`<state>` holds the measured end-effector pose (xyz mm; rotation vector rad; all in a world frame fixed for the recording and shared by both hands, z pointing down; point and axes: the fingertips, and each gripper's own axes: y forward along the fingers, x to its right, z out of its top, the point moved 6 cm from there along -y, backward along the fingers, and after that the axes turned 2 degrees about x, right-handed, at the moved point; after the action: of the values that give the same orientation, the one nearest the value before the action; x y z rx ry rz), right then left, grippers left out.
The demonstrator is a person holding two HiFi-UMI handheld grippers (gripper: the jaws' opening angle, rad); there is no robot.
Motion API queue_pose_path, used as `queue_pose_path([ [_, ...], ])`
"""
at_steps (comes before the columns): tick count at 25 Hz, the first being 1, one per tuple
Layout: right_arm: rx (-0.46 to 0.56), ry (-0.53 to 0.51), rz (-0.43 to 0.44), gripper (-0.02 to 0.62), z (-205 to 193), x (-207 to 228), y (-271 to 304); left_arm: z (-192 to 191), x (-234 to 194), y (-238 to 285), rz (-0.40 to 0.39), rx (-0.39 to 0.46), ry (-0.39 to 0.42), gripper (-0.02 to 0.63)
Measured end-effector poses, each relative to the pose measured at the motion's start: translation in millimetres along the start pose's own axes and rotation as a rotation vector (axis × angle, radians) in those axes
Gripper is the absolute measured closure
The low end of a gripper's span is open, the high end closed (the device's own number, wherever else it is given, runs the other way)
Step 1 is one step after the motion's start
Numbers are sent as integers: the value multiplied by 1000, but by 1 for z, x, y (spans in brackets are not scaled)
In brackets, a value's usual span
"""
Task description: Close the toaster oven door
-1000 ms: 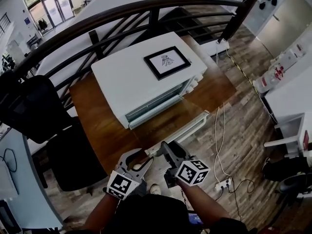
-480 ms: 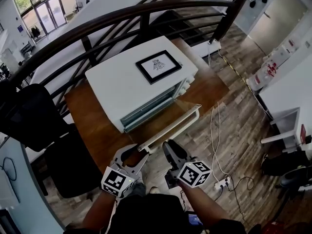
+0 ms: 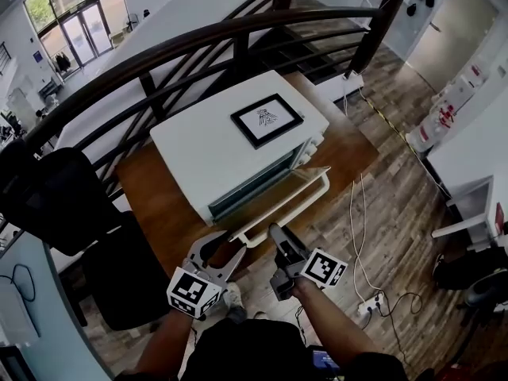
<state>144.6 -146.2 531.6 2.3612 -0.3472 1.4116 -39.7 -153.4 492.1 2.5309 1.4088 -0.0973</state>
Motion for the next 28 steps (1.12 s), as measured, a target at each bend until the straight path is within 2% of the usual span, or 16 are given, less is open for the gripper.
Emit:
queue_pose_path([
  [5, 13, 21, 63, 388, 4, -14, 22, 8, -14, 2, -5, 6, 7, 430],
  [8, 16, 82, 94, 415, 1, -21, 32, 8, -16, 0, -11, 10, 3, 431],
  [11, 44, 152, 112, 452, -1, -20, 38, 9, -18, -1, -17, 23, -9, 431],
  [14, 61, 150, 114, 454, 2, -23, 43, 12, -22, 1, -7, 20, 2, 430],
  [19, 57, 141, 96, 453, 3, -29, 49, 11, -26, -16, 62, 14, 21, 431],
  [23, 54, 126, 108, 449, 7, -33, 58, 6, -33, -28, 114, 29, -32, 433],
  [28, 27, 76, 105, 442, 10, -40, 70, 10, -40, -39, 173, 51, -58, 436],
])
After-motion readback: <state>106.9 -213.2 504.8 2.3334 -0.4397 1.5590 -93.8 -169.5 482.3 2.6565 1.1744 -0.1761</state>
